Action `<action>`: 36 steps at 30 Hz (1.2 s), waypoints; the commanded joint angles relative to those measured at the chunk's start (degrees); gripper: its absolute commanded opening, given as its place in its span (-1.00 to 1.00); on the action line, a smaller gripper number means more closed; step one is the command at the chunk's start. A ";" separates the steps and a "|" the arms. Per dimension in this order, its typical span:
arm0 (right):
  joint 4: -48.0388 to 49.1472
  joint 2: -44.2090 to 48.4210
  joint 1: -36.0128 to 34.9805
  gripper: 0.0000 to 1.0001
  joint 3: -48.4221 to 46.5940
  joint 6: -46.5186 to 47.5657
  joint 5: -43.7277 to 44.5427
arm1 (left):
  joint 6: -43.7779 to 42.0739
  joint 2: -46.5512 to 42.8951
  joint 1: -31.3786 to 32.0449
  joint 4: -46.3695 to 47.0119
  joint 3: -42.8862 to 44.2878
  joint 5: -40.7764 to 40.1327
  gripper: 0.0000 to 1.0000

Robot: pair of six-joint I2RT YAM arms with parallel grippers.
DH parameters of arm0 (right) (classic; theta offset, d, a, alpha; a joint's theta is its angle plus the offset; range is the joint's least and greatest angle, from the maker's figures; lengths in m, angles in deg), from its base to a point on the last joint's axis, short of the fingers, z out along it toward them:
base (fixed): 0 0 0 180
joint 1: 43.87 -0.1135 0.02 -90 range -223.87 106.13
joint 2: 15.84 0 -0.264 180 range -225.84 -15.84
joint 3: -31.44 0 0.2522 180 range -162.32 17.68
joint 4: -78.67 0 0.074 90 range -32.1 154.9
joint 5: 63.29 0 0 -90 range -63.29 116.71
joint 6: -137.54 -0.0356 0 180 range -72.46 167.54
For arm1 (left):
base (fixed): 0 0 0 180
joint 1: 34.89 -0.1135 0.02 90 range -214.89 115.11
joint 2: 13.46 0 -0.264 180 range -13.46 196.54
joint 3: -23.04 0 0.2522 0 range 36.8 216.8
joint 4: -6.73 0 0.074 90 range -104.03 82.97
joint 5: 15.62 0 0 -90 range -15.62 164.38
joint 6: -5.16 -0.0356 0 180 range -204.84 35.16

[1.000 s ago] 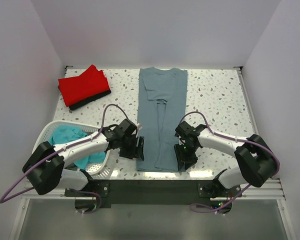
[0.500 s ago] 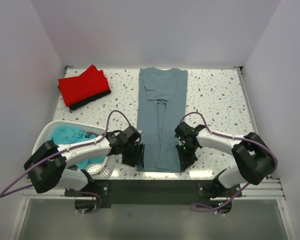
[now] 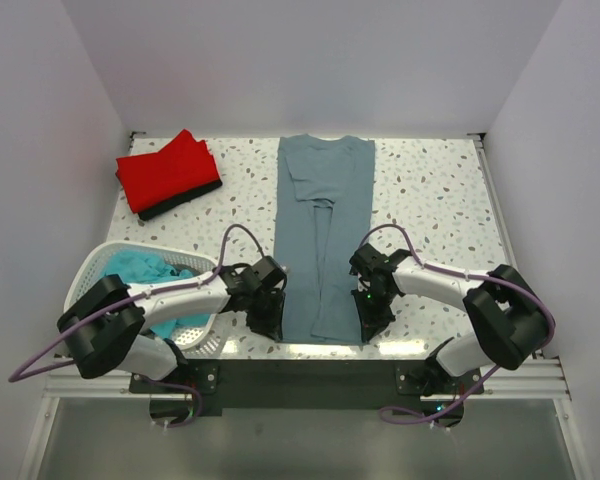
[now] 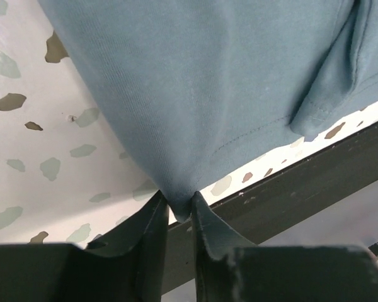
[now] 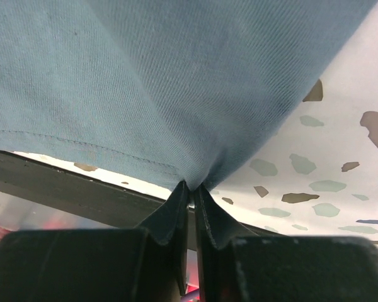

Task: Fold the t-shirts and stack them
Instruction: Fold the tshirt

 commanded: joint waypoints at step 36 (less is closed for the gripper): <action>-7.72 -2.47 3.58 -1.00 -22.21 -0.74 14.59 | -5.45 -0.25 -9.11 0.80 12.97 -8.73 -1.00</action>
